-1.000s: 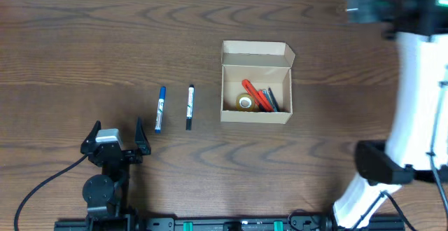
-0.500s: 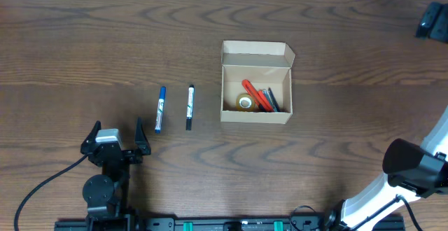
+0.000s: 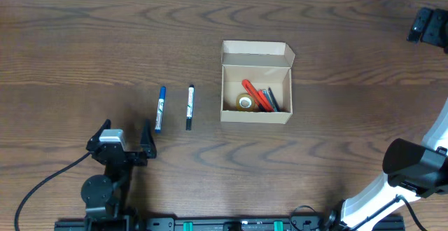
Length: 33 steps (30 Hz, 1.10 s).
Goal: Pack container
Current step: 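Open the right gripper and lift it out of the box to the side, then move the left gripper over the blue-capped marker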
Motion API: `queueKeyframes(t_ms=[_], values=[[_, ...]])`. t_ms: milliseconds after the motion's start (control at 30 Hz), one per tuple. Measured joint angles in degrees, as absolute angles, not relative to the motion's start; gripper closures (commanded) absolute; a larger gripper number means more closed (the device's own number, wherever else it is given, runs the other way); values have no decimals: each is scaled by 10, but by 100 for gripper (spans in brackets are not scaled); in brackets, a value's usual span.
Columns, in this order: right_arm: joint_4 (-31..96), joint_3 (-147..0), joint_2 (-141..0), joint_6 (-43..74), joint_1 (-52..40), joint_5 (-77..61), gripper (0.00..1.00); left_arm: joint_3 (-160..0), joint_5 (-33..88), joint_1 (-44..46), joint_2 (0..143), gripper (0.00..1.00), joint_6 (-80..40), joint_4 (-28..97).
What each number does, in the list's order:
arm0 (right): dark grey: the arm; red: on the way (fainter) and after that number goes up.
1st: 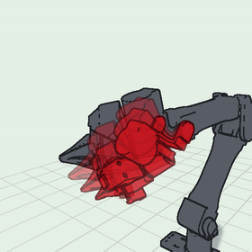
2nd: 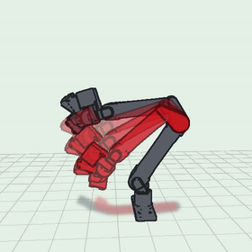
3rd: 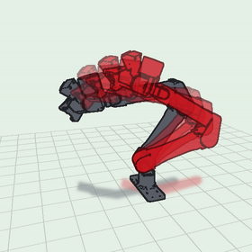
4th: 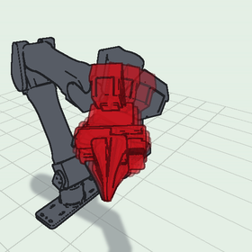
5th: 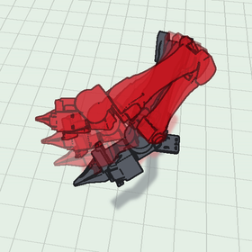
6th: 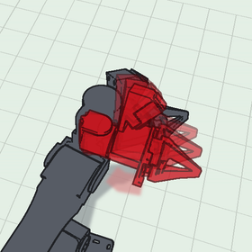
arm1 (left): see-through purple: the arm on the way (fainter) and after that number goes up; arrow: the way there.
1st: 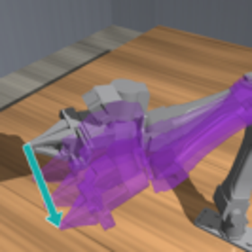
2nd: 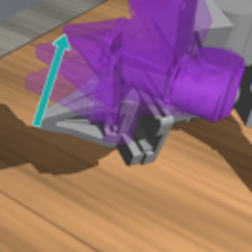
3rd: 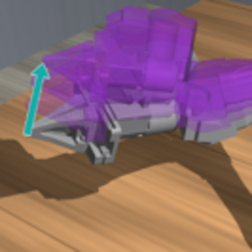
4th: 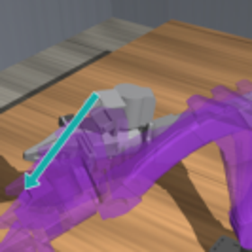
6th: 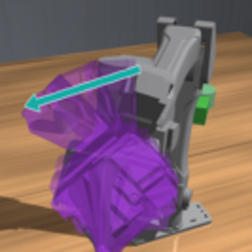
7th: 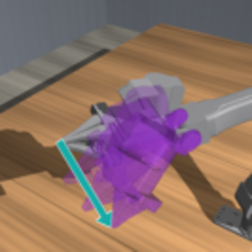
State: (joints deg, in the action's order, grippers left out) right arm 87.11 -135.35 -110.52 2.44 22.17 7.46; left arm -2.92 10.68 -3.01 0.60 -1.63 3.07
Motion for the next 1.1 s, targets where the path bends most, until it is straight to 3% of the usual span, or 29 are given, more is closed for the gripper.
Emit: queueKeyframes(t_ms=[267, 633, 800, 967, 1100], values=[[871, -1353, -1105, 24, 222, 74, 1, -165, 159, -30, 6, 5, -17, 87], [871, -1353, -1105, 24, 222, 74, 1, -186, 208, -30, 31, 5, -16, 81], [871, -1353, -1105, 25, 222, 74, 1, -279, 234, -30, 190, 5, 21, 160], [871, -1352, -1105, 25, 222, 74, 1, -470, 236, -30, 397, 5, 76, 286], [871, -1352, -1105, 25, 222, 74, 1, -551, 236, -30, 517, 5, 98, 297]])
